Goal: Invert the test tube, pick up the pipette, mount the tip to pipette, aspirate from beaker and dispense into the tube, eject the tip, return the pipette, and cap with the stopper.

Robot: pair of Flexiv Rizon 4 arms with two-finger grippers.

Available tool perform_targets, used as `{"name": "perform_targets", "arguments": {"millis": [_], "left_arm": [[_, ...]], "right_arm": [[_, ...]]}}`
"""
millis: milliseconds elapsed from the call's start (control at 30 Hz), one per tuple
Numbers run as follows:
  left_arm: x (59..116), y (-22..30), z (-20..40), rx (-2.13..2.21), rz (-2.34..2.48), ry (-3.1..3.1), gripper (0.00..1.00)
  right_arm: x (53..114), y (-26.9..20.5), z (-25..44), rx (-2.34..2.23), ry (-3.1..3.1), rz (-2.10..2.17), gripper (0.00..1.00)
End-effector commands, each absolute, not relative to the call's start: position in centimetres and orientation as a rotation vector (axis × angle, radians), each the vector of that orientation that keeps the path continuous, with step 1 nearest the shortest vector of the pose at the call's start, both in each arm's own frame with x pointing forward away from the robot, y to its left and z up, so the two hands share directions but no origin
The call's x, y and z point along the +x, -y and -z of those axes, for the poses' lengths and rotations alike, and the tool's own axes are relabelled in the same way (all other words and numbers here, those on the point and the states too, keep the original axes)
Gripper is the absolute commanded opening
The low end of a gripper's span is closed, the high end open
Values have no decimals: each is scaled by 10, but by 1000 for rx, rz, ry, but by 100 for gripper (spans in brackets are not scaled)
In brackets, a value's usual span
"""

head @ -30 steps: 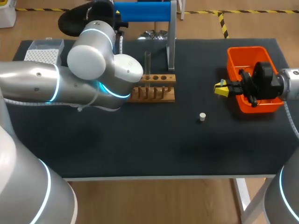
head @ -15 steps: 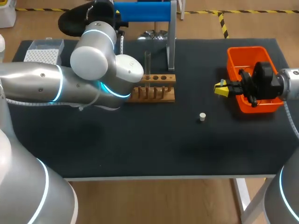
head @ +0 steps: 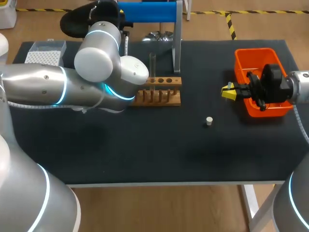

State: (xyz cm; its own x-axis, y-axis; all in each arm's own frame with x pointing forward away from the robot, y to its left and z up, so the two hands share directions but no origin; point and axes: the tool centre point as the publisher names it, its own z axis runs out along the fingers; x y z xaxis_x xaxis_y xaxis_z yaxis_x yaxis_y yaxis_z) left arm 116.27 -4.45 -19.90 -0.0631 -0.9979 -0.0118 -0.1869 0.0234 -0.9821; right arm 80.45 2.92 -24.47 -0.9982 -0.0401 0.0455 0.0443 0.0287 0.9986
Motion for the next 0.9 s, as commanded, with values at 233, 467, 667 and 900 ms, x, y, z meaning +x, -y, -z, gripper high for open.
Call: {"name": "perform_targets", "arguments": {"millis": [233,467,667,900], "left_arm": [[1167,47,201,-1298,1151,-1390,42],[1168,47,202,-1300,1151,-1388,42],[1169,47,203,-1303,1155,-1386,42],[1171,47,204,-1305,1157,-1390,42]], "right_arm": [[804,-29,244,-7,2212,2148,0],[804,-29,244,-7,2212,2148,0],[804,-29,244,-7,2212,2148,0],[804,-29,244,-7,2212,2148,0]]}}
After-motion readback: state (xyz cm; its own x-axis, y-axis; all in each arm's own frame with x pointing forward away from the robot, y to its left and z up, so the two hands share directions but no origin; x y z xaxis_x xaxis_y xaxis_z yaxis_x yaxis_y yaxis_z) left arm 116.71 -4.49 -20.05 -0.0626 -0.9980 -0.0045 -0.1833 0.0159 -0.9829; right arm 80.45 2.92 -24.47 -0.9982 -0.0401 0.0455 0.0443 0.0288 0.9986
